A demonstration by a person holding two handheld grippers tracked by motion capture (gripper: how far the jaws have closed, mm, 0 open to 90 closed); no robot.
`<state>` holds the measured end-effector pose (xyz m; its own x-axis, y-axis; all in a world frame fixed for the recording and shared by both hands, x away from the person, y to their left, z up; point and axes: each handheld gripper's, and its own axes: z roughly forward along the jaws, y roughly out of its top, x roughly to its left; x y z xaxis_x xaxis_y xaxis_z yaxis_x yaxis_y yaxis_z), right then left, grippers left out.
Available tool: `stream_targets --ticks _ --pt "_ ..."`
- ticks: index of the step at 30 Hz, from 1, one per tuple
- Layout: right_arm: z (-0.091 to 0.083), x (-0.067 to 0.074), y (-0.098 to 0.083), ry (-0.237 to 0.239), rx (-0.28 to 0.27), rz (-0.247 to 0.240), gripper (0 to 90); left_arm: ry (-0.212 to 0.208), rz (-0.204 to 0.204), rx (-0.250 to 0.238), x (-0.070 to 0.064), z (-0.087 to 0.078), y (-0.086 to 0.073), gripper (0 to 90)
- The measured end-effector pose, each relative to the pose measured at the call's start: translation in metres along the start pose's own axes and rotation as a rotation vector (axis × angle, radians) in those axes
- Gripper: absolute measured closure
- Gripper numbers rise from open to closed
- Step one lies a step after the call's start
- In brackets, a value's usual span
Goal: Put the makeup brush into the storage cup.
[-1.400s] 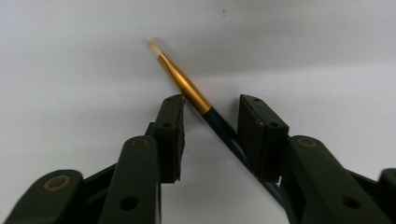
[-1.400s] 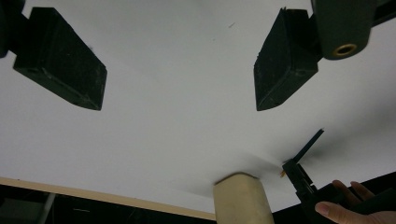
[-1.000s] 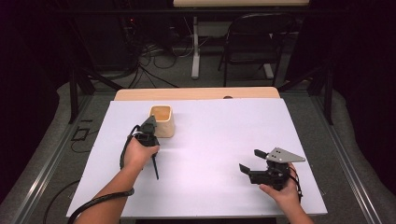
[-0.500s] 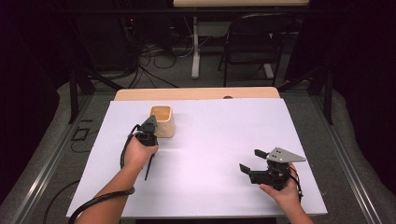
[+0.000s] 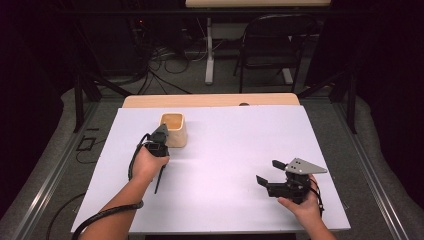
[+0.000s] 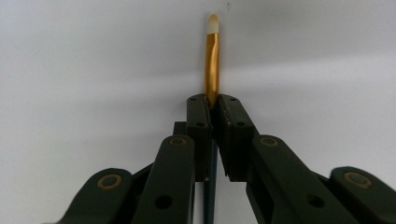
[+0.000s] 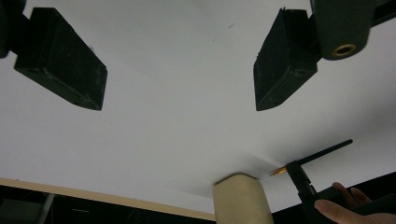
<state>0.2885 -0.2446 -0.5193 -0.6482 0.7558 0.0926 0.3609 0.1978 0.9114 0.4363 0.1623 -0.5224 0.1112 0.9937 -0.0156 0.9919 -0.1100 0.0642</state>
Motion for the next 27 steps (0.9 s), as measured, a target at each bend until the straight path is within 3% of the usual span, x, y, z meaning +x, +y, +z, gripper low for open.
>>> stream_targets --ticks 16,24,27 --pt "0.000 0.000 0.000 0.003 0.008 0.003 17.1 -0.021 0.021 -0.022 0.004 -0.016 -0.003 83.4" --pt "0.002 0.000 -0.001 0.006 -0.010 0.003 17.1 -0.084 0.040 -0.059 0.008 -0.029 -0.008 83.5" --pt "0.000 0.000 0.000 0.002 0.011 0.003 17.1 -0.113 0.051 -0.074 0.010 -0.034 -0.012 83.5"
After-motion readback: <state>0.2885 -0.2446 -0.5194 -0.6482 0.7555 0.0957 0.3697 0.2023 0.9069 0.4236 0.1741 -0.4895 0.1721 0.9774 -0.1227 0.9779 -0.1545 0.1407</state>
